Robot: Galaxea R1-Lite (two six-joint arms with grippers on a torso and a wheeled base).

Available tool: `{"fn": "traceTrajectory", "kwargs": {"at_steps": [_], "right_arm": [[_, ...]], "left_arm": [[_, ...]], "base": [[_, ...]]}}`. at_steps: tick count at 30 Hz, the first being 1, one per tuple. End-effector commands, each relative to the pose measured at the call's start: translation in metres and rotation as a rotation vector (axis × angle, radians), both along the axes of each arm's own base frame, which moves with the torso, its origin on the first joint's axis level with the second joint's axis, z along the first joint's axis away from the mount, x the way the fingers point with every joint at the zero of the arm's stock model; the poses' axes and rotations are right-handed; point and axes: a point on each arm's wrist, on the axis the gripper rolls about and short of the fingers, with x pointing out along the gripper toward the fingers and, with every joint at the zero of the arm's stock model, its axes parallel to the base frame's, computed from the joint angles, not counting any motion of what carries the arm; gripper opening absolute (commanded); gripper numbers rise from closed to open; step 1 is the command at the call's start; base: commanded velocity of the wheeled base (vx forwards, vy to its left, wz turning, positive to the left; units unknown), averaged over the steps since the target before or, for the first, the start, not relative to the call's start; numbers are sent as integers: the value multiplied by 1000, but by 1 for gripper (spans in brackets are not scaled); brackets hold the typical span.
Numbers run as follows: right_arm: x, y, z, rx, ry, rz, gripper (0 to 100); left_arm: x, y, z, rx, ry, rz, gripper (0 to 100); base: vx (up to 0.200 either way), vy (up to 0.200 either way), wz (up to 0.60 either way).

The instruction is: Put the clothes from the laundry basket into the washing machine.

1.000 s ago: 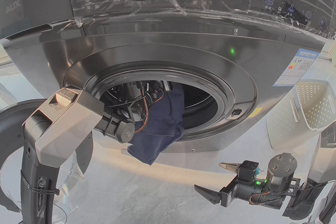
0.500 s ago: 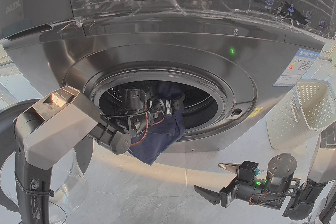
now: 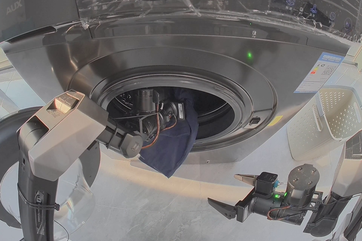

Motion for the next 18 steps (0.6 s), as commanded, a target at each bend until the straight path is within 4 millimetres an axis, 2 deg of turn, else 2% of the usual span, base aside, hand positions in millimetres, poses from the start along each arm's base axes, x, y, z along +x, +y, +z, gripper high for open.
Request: {"fn": "traceTrajectory", "kwargs": {"at_steps": [1, 5, 8, 9, 14, 18], "right_arm": [[1, 1, 1, 5, -4, 0, 100], [1, 2, 1, 6, -4, 1, 100], [2, 2, 1, 6, -4, -1, 100], [2, 2, 1, 8, -6, -1, 100], [3, 2, 1, 11, -6, -1, 100], [2, 2, 1, 8, -4, -1, 100]], "left_arm": [[26, -4, 19, -128, -122, 97, 0], [29, -5, 26, -164, -142, 107, 0], [28, -4, 24, -159, -138, 109, 0], [27, -3, 24, -157, -135, 107, 100], [20, -3, 27, -157, -116, 99, 100], [0, 2, 28, -127, -59, 79, 100]], "base": [[0, 0, 0], [0, 0, 0], [0, 0, 0], [0, 0, 0], [0, 0, 0], [0, 0, 0]]}}
